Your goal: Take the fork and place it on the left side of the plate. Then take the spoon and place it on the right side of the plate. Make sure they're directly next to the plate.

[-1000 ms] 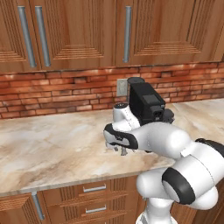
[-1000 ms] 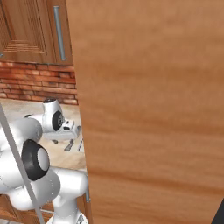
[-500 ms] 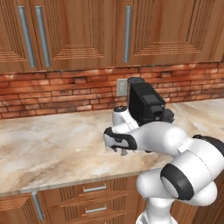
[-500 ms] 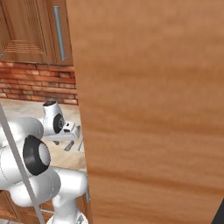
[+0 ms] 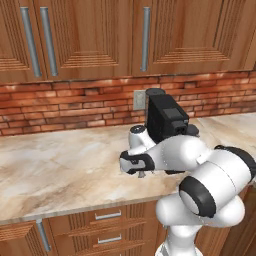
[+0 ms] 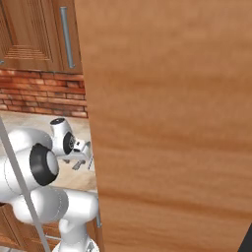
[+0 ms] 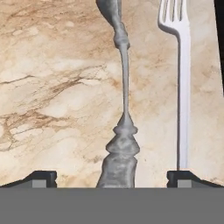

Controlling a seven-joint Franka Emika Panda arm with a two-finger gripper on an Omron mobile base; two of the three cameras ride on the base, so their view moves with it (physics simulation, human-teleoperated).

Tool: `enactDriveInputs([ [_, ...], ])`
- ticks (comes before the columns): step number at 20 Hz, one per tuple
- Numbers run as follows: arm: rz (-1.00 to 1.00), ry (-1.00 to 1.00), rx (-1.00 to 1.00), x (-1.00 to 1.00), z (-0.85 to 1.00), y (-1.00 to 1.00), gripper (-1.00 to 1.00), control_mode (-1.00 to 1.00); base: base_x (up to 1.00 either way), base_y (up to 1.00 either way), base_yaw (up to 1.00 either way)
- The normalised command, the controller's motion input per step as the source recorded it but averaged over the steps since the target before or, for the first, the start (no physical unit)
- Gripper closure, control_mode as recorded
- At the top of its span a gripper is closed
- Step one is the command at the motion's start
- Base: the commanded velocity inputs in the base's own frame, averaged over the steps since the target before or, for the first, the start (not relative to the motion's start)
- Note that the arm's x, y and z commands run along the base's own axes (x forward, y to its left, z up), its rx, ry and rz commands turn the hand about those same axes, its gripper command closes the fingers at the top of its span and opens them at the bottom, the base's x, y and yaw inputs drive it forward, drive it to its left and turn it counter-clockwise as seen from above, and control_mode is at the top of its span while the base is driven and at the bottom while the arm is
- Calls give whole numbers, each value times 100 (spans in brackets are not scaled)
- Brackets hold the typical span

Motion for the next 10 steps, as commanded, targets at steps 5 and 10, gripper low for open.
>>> enactDriveInputs([
  [5, -3, 0, 0, 16, -18, 0, -100, -100, 0, 0, 0],
  [10, -3, 0, 0, 17, -23, 0, -100, -100, 0, 0, 0],
])
